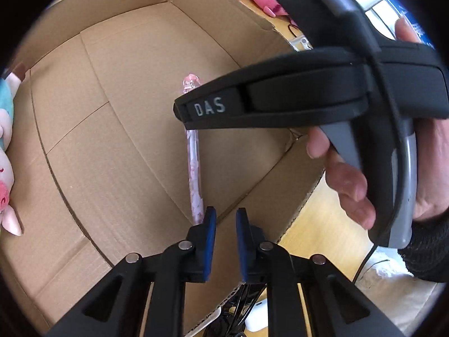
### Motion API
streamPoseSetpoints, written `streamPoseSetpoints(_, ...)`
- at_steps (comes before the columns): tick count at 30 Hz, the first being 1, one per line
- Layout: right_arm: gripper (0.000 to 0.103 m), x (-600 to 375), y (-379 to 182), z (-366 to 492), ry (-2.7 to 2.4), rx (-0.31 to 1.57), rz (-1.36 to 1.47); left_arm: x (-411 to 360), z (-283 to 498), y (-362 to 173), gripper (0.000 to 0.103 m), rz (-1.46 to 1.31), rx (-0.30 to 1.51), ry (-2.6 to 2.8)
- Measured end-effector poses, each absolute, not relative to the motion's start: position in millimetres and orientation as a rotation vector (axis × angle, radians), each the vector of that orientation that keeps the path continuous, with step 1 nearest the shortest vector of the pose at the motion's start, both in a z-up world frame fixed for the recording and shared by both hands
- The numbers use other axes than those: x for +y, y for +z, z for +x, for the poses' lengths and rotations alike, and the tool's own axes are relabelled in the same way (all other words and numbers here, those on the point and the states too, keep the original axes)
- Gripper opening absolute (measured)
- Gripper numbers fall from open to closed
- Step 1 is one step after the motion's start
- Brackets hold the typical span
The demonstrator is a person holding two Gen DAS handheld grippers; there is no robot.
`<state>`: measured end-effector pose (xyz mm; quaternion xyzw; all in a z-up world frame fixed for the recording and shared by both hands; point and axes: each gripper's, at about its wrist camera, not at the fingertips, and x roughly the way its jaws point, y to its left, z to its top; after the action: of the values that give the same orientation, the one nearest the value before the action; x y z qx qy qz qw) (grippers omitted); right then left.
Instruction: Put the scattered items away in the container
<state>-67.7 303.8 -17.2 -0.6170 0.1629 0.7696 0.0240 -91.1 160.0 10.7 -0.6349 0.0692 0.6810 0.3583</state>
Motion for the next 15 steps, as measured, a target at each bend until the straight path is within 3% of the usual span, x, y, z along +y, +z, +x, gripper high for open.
streamPoseSetpoints(4,0.024,306.1,-7.9,-64.1,2.435,0.574,-1.89,153.0,-92.9,10.8,0.014,-1.628,0.139,1.789)
streamPoseSetpoints(6,0.013,306.0,3.3,-62.8,2.474,0.582,-1.864,148.4,-95.5,13.8,0.021,-1.617,0.109,1.806)
streamPoseSetpoints(10,0.011,294.9,29.2,-68.1,2.548,0.551,-1.828,141.0,-98.7,25.3,0.051,-1.568,0.1,1.869)
streamPoseSetpoints(15,0.011,291.5,40.1,-76.3,2.577,0.562,-1.823,141.6,-97.2,25.8,0.053,-1.548,0.064,1.85)
